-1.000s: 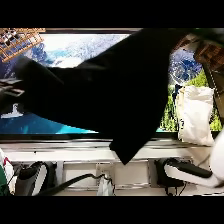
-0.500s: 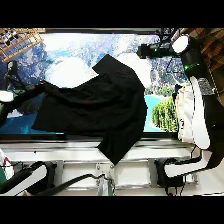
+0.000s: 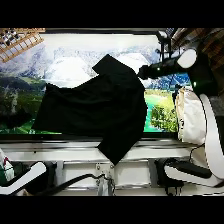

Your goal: Fold the clothes and pants, and hang the long-sleeved shirts on hangers.

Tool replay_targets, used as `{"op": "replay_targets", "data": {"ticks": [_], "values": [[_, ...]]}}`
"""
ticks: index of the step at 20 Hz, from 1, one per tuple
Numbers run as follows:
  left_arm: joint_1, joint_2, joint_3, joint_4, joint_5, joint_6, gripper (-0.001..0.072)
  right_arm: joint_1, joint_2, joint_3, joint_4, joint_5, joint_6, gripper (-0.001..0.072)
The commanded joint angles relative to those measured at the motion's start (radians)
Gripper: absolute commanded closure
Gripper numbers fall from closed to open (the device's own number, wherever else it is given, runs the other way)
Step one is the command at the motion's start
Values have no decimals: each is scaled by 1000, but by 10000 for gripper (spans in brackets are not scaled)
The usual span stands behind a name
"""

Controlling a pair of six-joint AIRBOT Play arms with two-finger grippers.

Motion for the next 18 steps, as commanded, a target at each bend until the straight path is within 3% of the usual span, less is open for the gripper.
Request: {"op": "replay_targets", "data": {"ticks": [1,8,11,13,18], "values": [[64,16,-62,43,-72,-10,412,2,111,-206,2,-65,-24,386],[159,16,-70,40,-83,20,412,2,190,-447,3,-124,-26,386],[158,15,-70,-44,-57,49,413,2,193,-455,19,-150,-26,422],[142,8,-71,-130,-41,91,414,2,193,-455,51,-165,-26,421],[14,-77,-71,-140,-19,91,413,2,208,-455,82,-161,-26,421]]}}
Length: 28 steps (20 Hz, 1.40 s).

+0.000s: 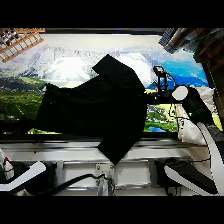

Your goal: Fold the clothes and pants, and hang the long-sleeved shirts on hangers.

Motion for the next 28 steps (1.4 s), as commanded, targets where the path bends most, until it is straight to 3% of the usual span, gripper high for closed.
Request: {"op": "replay_targets", "data": {"ticks": [1,4,6,7,8,10,13,17,19,21,23,24,28], "values": [[-58,-46,0,-27,15,11,414,1,24,-3,18,2,0,421],[-34,-44,2,-23,4,12,424,0,73,-3,-15,2,2,421],[-27,-44,2,-22,-11,13,528,0,98,-3,-28,2,5,421],[-27,-44,2,-23,-21,19,665,0,109,-3,-29,6,9,421],[-27,-44,2,-23,-33,40,699,0,122,-3,-35,17,13,421],[-26,-40,2,-17,-42,47,699,0,154,-3,-93,76,48,422],[-26,-3,10,-19,-37,63,700,0,220,-86,-315,216,241,422],[-31,76,72,-65,15,99,702,-51,311,-327,-230,269,359,415],[-32,102,92,-171,33,138,701,-62,323,-409,-156,248,370,352],[-32,102,98,-240,32,151,702,-61,309,-457,-96,184,356,344],[-32,102,98,-256,21,151,701,-61,281,-481,-47,116,342,341],[-32,102,98,-256,12,151,701,-61,262,-491,-20,93,335,306],[-32,102,98,-256,-3,151,701,-61,163,-536,127,26,229,298]]}}
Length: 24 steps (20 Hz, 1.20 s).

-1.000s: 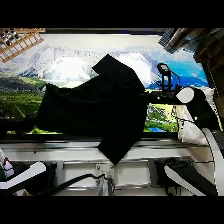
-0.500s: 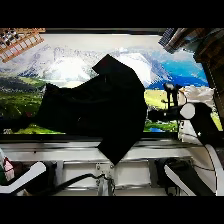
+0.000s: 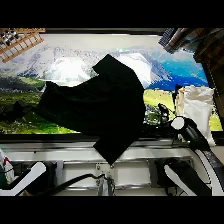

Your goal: Fold the clothes and pants, and hang the long-sleeved shirts on hangers.

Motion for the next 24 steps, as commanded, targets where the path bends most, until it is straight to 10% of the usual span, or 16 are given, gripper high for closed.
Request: {"op": "replay_targets", "data": {"ticks": [1,7,10,17,24], "values": [[0,2,2,-17,-17,4,701,1,-81,-39,131,-66,-76,298],[0,2,2,-17,-29,4,701,133,-161,-38,200,-199,-88,341],[0,8,3,-32,-29,5,703,156,-153,-12,285,-269,-104,674],[-53,205,198,-505,22,60,705,114,6,479,246,-261,-113,678],[-153,431,638,-532,278,57,706,22,-11,1191,225,-169,-113,678]]}}
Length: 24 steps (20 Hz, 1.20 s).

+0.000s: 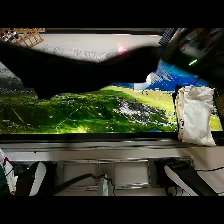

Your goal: Fold the clothes and pants, and hang the long-sleeved shirts on hangers.

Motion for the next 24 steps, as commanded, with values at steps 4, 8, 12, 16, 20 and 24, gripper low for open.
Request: {"op": "replay_targets", "data": {"ticks": [4,8,12,16,20,24], "values": [[-21,176,291,18,129,2,706,-25,24,489,-33,209,1,678],[-22,297,300,243,212,0,706,-25,95,622,-196,244,50,679],[-104,313,299,480,201,-108,706,-25,113,669,-328,292,76,678],[-120,249,299,576,130,-161,706,-25,25,669,-441,359,76,678],[-120,106,298,578,51,-157,706,-25,-164,669,-434,429,72,678],[-144,-123,298,578,-40,-157,706,-25,-397,669,-425,431,67,678]]}}
